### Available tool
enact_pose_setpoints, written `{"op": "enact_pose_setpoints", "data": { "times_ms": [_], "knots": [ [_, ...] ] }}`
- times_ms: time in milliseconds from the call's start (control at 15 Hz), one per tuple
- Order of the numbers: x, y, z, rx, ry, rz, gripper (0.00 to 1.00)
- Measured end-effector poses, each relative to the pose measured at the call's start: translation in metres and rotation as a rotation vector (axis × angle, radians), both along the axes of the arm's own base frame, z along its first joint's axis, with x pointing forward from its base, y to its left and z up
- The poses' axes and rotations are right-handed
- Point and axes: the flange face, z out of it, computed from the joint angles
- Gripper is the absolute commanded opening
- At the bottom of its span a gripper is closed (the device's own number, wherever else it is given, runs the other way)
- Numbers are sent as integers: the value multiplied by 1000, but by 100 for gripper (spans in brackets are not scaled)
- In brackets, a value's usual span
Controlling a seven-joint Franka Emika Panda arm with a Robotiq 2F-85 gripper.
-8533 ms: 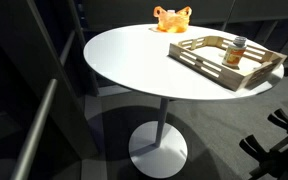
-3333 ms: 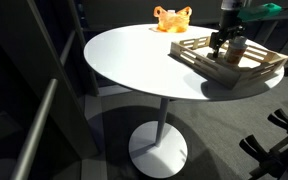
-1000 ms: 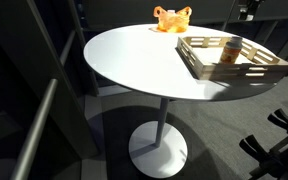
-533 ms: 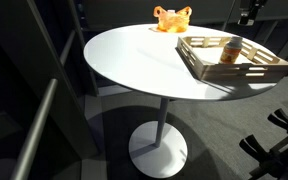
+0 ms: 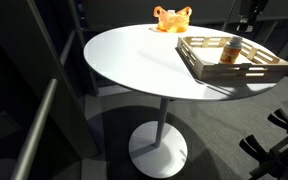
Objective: Put the white lid on the white bottle
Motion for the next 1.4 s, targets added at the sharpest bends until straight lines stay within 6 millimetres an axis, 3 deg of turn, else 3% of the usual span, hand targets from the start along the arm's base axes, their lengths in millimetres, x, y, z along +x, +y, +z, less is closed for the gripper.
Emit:
{"op": "enact_pose_setpoints", "data": {
  "times_ms": [1400],
  "knots": [
    [4, 5, -25, 2, -36, 14, 19]
  ]
}}
